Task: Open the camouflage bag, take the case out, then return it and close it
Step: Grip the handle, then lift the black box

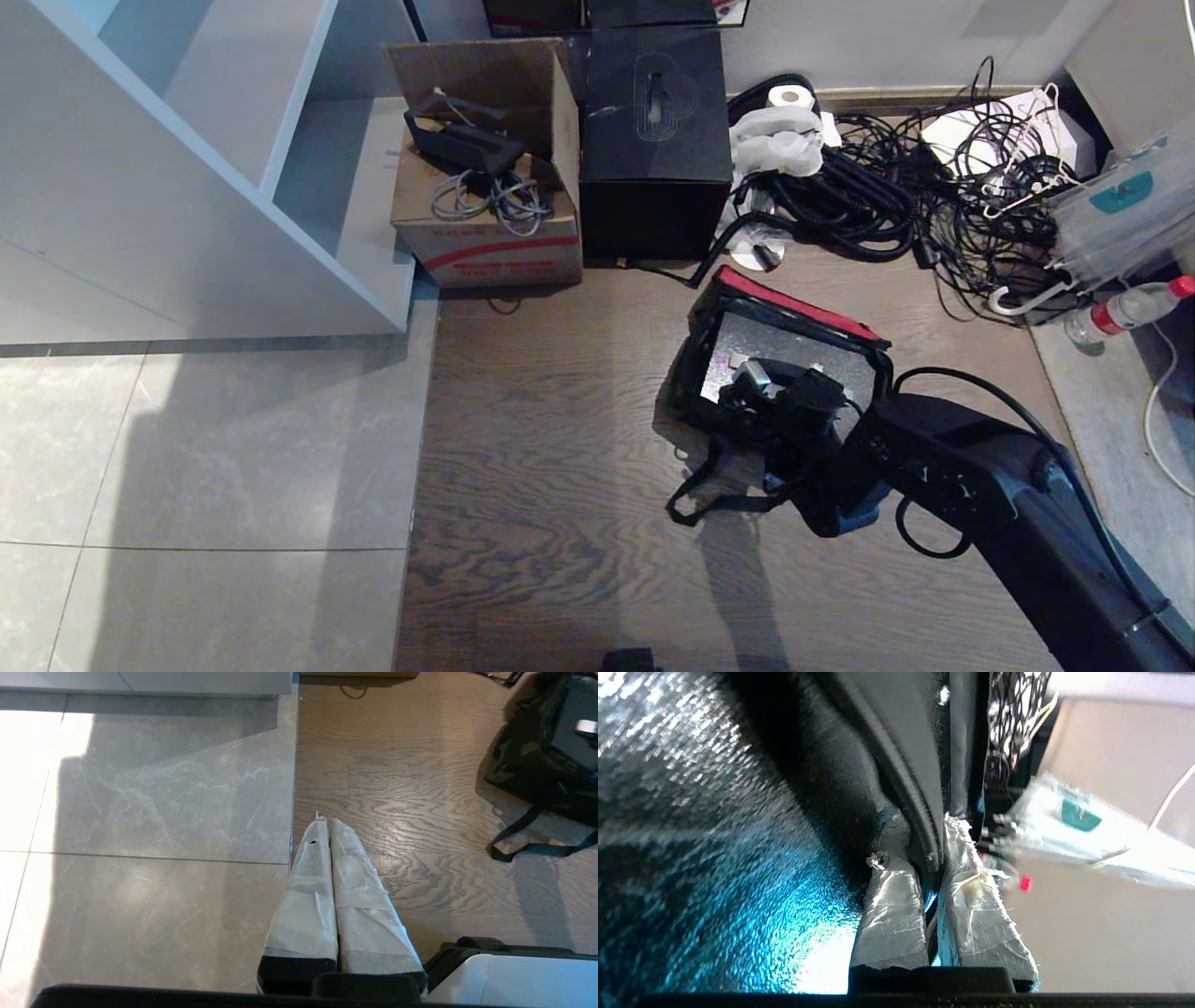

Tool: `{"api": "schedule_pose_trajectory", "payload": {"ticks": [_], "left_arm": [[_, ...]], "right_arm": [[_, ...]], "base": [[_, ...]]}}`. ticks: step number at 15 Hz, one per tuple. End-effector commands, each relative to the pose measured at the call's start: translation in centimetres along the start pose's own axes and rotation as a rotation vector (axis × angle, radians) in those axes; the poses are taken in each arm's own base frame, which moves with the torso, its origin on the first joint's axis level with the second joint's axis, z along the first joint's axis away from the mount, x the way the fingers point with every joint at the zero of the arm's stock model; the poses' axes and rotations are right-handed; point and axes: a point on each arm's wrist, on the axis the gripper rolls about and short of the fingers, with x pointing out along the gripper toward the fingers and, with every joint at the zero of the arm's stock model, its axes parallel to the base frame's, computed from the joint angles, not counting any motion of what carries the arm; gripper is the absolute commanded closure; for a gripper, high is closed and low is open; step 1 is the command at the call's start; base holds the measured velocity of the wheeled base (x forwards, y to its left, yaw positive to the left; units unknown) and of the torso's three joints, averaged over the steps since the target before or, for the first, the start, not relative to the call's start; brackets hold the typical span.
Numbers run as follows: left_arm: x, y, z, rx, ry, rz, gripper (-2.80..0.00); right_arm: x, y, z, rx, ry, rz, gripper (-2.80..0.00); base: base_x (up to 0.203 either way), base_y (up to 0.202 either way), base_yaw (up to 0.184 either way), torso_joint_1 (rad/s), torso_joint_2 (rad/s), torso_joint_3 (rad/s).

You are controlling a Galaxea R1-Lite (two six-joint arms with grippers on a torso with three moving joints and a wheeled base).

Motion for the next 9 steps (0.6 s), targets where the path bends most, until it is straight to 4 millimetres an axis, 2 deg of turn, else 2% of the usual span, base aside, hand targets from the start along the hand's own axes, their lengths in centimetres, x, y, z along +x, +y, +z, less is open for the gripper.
{"api": "schedule_pose_trajectory", "payload": {"ticks": [1,6,9], "left_arm": [[0.0,0.0,0.0,-0.001,0.000,0.001,0.00],[0.0,0.0,0.0,-0.001,0.000,0.001,0.00],[0.0,0.0,0.0,-0.001,0.000,0.001,0.00]], "right_arm": [[-1.8,-0.4,1.0,0.013,0.024,0.013,0.00],[-8.6,-0.9,3.3,0.062,0.095,0.120,0.00],[-9.4,0.3,2.8,0.036,0.100,0.146,0.00]], "base": [[0.000,0.000,0.000,0.000,0.00,0.000],[0.000,0.000,0.000,0.000,0.00,0.000],[0.000,0.000,0.000,0.000,0.00,0.000]]}}
